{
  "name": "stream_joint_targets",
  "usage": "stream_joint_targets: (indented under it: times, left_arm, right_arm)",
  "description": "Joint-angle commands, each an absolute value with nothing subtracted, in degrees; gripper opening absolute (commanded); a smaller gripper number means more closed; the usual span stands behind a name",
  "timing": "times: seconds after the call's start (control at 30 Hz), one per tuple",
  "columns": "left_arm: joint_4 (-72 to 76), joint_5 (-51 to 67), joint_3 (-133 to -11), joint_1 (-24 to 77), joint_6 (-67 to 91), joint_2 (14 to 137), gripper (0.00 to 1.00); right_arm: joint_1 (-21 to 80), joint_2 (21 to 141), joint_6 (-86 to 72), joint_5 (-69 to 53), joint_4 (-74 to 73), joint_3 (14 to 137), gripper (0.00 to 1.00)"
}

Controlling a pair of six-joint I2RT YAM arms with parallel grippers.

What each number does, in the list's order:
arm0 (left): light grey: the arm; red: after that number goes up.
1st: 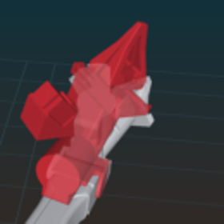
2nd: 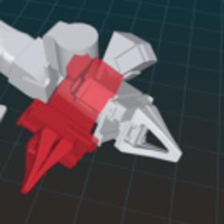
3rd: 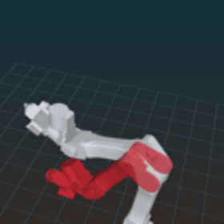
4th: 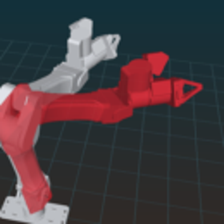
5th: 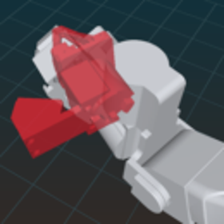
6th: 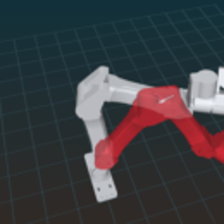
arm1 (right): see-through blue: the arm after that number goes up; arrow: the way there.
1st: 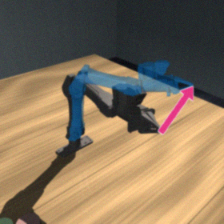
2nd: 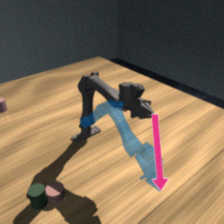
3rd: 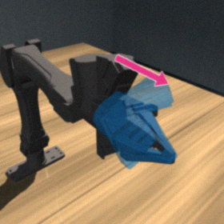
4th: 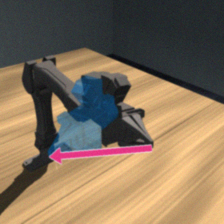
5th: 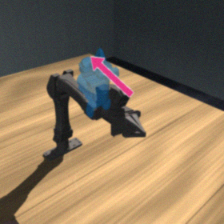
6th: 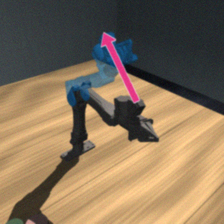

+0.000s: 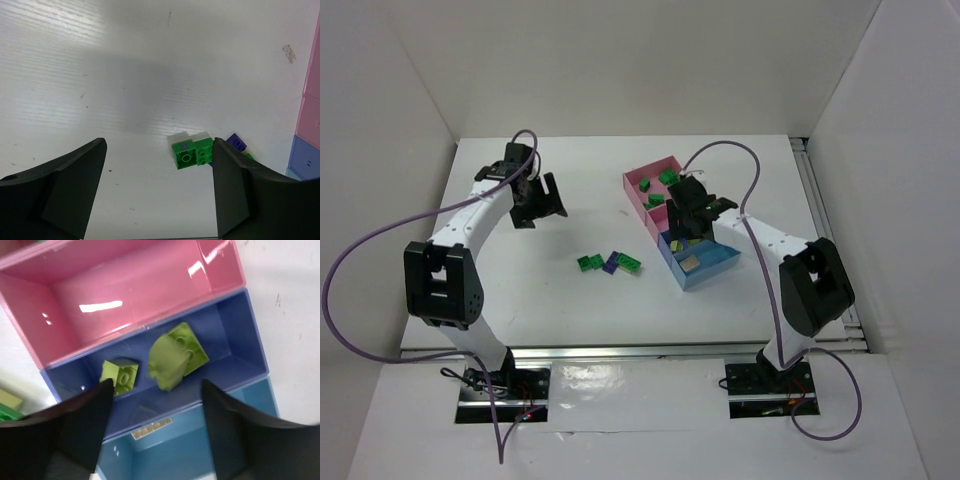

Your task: Sort the legos into containers by color

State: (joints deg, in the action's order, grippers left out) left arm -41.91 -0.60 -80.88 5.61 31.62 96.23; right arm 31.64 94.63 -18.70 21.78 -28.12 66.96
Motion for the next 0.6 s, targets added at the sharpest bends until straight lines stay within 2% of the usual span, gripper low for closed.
stream_joint_targets:
  times: [0.0,0.07,0.17,0.43,0.57]
  left_arm:
    - [-42.79,-0.79,-80.24,7.11,31.29,97.82,0.9]
    - [-43.41,-1.58,-79.72,7.91,31.29,98.35,0.94]
    - [-44.03,-1.58,-78.93,10.98,32.34,98.35,0.94]
    - [-44.56,-0.18,-75.94,20.65,45.34,102.56,0.87]
    - [-43.95,-1.67,-75.94,23.55,52.63,103.8,0.79]
  right_arm:
    - [31.2,92.72,-18.19,20.3,-27.07,69.79,0.8]
    - [31.2,92.2,-17.58,19.78,-27.07,69.79,0.86]
    - [32.26,90.89,-17.58,20.3,-27.07,69.79,0.86]
    - [34.8,86.57,-17.58,23.9,-25.75,69.26,0.86]
    - [34.8,86.57,-17.58,24.43,-26.27,69.26,0.86]
